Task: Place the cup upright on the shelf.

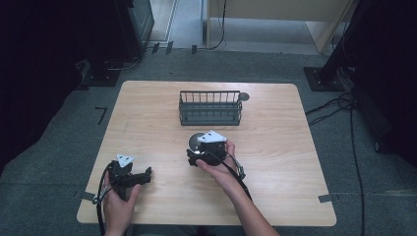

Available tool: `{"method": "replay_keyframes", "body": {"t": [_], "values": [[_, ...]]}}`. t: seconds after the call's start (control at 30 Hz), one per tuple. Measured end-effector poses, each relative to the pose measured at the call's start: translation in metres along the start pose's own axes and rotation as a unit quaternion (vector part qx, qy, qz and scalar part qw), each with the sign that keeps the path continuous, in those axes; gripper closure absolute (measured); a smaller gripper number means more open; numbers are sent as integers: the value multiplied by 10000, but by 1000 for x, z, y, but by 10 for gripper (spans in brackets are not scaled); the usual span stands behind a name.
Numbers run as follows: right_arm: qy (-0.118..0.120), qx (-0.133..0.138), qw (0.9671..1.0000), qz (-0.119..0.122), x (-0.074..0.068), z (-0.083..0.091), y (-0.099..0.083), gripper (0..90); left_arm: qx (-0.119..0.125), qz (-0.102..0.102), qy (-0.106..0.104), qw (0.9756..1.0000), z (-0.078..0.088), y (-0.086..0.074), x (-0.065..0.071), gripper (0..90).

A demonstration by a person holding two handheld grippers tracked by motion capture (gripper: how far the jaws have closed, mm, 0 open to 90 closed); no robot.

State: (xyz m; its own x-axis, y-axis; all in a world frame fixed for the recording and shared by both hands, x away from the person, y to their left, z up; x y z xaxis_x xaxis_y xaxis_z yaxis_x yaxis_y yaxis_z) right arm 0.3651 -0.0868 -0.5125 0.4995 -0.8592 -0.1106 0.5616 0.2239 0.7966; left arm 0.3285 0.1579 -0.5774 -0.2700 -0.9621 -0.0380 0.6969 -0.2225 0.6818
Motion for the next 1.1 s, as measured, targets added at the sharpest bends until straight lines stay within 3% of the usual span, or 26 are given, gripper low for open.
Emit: {"method": "replay_keyframes", "body": {"t": [0.63, 1.1], "values": [[-173, 251, 9992, -258, 36, 15, 33, 179, 6, 1, 3, 10000, 0, 0, 0, 0], [-344, 368, 9982, -314, 62, 20, 62, 179, 20, 20, 3, 10000, 0, 0, 0, 0]]}}
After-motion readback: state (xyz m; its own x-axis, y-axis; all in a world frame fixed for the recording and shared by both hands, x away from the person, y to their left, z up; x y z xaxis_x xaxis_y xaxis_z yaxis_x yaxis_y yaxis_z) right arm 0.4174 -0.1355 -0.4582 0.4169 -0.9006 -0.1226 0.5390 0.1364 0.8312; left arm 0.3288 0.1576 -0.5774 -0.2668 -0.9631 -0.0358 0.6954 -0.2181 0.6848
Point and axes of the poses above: each handheld gripper's, and its own axes: z roughly backward along the jaws, y roughly out of its top, x roughly to its right, the point moved 8 cm from there along -z, roughly forward along the jaws, and after that the axes turned 2 degrees about -z, right-handed, at the moved point
